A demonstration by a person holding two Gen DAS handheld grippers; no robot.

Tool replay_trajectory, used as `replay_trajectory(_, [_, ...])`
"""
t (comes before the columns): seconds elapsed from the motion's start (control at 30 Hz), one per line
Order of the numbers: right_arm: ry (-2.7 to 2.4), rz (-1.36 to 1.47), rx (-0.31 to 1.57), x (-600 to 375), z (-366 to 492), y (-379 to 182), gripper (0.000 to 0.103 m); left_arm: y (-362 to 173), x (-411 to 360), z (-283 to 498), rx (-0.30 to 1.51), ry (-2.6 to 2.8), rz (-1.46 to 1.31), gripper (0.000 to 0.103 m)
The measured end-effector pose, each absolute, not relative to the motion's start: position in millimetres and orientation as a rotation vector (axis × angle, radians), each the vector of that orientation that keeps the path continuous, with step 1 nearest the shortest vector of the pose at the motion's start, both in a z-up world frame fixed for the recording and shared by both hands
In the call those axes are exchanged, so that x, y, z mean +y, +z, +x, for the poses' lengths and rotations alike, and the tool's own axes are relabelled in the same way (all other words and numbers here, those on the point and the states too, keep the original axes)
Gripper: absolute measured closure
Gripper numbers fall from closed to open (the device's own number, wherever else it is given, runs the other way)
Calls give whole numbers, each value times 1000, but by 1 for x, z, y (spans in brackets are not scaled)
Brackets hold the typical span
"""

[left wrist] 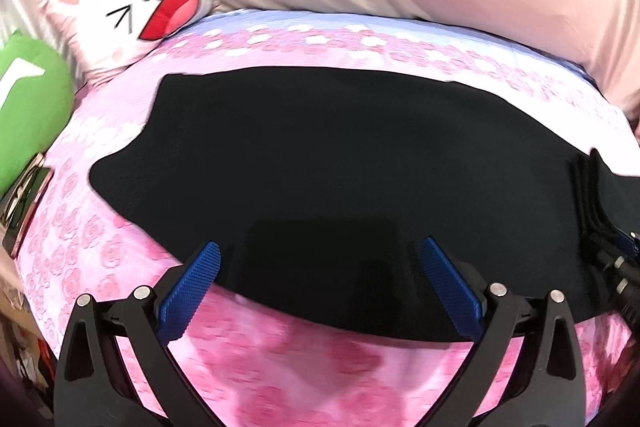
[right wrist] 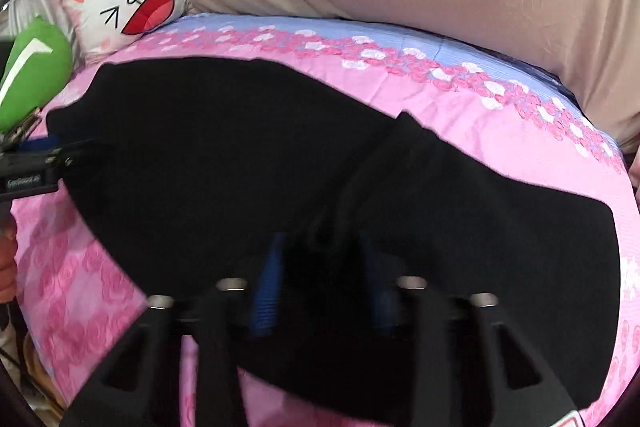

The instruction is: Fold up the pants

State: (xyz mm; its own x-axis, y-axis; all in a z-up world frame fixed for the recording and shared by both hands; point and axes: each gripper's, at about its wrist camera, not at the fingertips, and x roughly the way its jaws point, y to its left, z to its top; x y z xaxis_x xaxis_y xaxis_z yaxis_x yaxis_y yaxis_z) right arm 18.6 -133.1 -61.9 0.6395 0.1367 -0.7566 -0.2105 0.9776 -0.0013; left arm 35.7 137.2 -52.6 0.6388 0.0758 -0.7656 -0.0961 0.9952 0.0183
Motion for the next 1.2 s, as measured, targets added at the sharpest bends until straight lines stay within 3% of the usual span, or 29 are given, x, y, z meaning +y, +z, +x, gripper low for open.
replay_trajectory(0.23, [323,-48,831,-90,27,-33,88,-50,179,42,849,154,-110,5])
replay_trajectory(0.3, [324,-131,880,-63,35,-52,84,-50,189,42,843,172,-118,5])
replay_trajectory(0.4, [293,-216,848,-47,30,-61,69,-49,209,42,834,206,-130,5])
replay_trajectory(0.53, [328,-96,820,-64,12,-38,66,-46,258,37,819,257,-246,5])
replay_trajectory(0.73, [263,-24,813,-96,-15,-30,50,-76,330,63,886,230,-571,5])
replay_trajectory(0.8, [251,-17,816,-100,-20,-31,50,-78,336,71,863,239,-604,5])
replay_trajectory(0.83, [248,-15,819,-100,-21,-33,50,-78,334,75,862,230,-599,9])
replay_trajectory(0.87, [244,-12,821,-104,-24,-34,50,-78,333,81,867,200,-605,23])
replay_trajectory(0.9, [235,-5,821,-105,-25,-35,50,-78,330,87,883,215,-590,27])
replay_trajectory(0.93, [232,7,823,-110,-28,-35,49,-73,325,88,867,237,-556,48])
replay_trajectory(0.97, [228,12,821,-113,-30,-35,46,-67,320,90,853,238,-523,83])
replay_trajectory(1.2, [123,93,817,-154,-34,-34,43,26,233,70,697,-19,-387,88])
